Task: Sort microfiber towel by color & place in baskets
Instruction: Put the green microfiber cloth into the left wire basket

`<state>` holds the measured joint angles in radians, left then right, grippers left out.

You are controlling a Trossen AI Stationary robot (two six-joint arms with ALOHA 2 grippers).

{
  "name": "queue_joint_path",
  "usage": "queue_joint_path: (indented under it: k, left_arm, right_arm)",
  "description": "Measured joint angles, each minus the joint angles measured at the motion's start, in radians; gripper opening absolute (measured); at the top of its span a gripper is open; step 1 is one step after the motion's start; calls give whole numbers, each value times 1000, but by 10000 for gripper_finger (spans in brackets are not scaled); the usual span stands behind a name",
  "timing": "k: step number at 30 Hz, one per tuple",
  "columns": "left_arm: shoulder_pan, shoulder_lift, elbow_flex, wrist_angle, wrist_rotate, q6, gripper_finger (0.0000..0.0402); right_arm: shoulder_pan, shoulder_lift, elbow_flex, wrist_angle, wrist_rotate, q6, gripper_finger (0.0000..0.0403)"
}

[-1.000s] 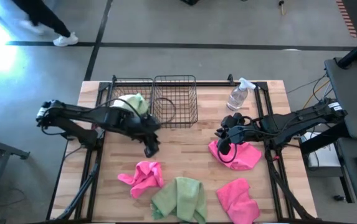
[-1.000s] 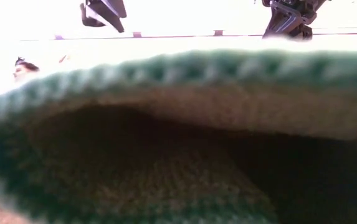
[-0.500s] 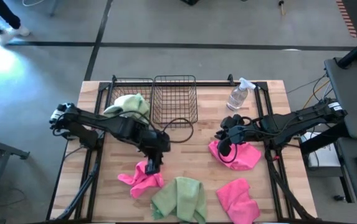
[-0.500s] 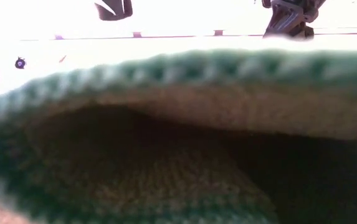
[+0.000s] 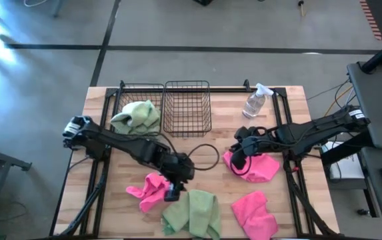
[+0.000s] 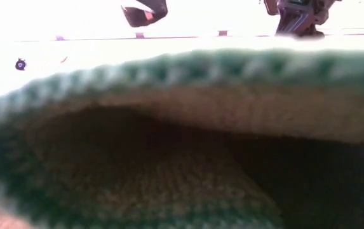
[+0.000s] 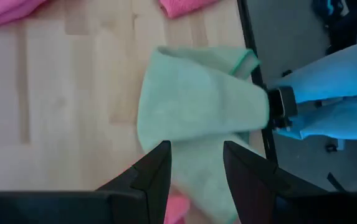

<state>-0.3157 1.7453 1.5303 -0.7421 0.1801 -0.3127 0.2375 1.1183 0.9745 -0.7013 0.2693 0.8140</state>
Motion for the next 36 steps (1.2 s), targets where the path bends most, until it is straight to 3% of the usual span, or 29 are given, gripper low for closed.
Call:
queue_joint_path:
  k: [10, 20, 36]
  left_arm:
    - [-1, 123, 0, 43, 29, -129, 130]
    - [-10, 245, 0, 202, 178, -322, 130]
    - [-70, 350, -1, 243, 216, -448, 130]
  right_arm:
    - [0, 2, 0, -4, -16, -130, 68]
    - [0, 2, 0, -51, -27, -199, 68]
    - [0, 2, 0, -124, -42, -239, 68]
